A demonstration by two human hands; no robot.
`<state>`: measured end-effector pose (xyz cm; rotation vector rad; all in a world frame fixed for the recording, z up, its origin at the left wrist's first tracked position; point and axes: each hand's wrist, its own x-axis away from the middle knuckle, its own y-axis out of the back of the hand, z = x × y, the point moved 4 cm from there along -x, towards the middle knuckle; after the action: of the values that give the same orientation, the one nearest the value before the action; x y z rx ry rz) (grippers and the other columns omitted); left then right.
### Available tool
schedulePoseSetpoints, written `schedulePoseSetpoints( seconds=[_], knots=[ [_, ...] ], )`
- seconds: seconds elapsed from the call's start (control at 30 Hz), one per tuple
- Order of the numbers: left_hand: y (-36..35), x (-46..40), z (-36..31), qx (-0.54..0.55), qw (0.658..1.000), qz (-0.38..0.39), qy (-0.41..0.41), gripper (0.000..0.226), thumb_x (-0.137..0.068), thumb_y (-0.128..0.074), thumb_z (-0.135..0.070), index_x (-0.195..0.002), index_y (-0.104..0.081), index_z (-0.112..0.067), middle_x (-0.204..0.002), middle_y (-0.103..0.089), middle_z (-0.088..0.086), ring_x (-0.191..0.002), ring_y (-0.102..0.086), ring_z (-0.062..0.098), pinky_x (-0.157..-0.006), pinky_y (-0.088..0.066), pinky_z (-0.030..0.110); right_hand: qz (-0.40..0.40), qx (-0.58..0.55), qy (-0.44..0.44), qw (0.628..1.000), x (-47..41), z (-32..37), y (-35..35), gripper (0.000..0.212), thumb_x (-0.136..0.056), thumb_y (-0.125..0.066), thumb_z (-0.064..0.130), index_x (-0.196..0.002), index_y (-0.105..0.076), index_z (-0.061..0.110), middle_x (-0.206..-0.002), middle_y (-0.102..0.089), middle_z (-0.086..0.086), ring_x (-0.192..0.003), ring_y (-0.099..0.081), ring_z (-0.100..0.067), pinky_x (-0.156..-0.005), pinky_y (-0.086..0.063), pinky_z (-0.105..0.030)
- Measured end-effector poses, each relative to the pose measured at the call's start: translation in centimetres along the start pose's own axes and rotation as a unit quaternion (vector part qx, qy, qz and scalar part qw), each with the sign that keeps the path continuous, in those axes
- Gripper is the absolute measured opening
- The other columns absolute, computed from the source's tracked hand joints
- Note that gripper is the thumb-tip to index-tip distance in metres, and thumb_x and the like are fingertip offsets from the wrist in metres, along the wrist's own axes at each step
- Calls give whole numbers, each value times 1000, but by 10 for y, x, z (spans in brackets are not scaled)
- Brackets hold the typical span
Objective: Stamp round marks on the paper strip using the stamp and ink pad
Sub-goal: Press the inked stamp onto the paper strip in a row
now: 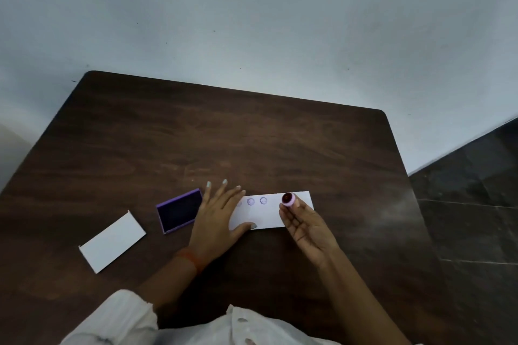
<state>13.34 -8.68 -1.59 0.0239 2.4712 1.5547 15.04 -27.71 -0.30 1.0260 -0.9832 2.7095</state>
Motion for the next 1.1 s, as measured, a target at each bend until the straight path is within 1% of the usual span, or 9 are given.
schedulePoseSetpoints(
  seconds=[0.07, 0.13, 0.2, 0.27, 0.4, 0.53, 0.63, 0.83, 1.1],
  knots=[
    [-6, -7, -4, -8, 1000, 18, -3, 72, -75, -43, -65, -130, -47, -18, -137, -50, 3, -137, -29, 23, -116, 2, 42, -40, 71, 44, 996, -7, 7, 7, 16, -81, -61, 4, -96, -67, 8, -101, -69, -11, -95, -66, -20, -80, -59, -28],
    [-11, -14, -6, -11, 999, 31, -1, 70, -76, -47, -63, -130, -46, -18, -139, -49, 5, -137, -28, 24, -116, 0, 44, -94, 201, 97, 970, -10, 15, 10, 14, -80, -66, 8, -91, -70, 15, -104, -68, -7, -105, -59, -20, -93, -52, -32],
    [-15, -19, -9, -8, 999, 43, 2, 67, -78, -54, -58, -131, -46, -18, -140, -47, 6, -138, -26, 25, -114, 3, 43, -118, 329, 161, 923, -9, 21, 8, 15, -78, -69, 12, -92, -70, 18, -101, -68, -1, -101, -58, -11, -90, -48, -24],
    [-18, -22, -10, -7, 999, 49, 3, 65, -79, -56, -57, -132, -45, -21, -141, -46, 5, -139, -24, 25, -113, 7, 42, -112, 421, 227, 871, -10, 22, 1, 17, -79, -69, 13, -95, -68, 18, -94, -68, 2, -90, -60, -1, -76, -50, -11],
    [-26, -22, -6, -16, 998, 56, 3, 61, -79, -49, -60, -128, -50, -23, -137, -50, 7, -136, -30, 28, -114, 8, 40, -90, 584, 344, 730, -16, 21, -14, 14, -81, -66, 10, -93, -69, 16, -95, -71, -1, -89, -64, -10, -83, -51, -24],
    [-28, -23, -4, -20, 998, 62, 6, 58, -78, -56, -56, -126, -52, -23, -139, -48, 7, -136, -30, 28, -114, 9, 41, -53, 706, 324, 627, -23, 12, -24, 18, -87, -56, 8, -103, -65, 10, -108, -68, -9, -94, -63, -22, -82, -50, -32],
    [-29, -22, -4, -20, 998, 66, 8, 58, -77, -60, -54, -126, -52, -23, -139, -47, 7, -136, -30, 28, -113, 7, 45, -37, 766, 297, 568, -27, 8, -29, 25, -88, -55, 7, -112, -60, 9, -116, -63, -11, -96, -63, -26, -80, -50, -34],
    [-28, -22, -3, -25, 997, 67, 7, 58, -74, -57, -56, -120, -57, -22, -134, -53, 9, -131, -38, 31, -114, 3, 47, -1, 830, 229, 509, -30, 7, -38, 32, -88, -54, 10, -120, -52, 11, -127, -54, -9, -104, -58, -24, -87, -46, -29],
    [-27, -22, -5, -13, 998, 61, 8, 55, -73, -62, -53, -118, -59, -20, -131, -55, 10, -130, -40, 32, -112, -5, 52, 15, 854, 193, 484, -27, 6, -44, 40, -84, -59, 9, -123, -47, 10, -130, -51, -10, -108, -56, -26, -90, -45, -30]
  ],
)
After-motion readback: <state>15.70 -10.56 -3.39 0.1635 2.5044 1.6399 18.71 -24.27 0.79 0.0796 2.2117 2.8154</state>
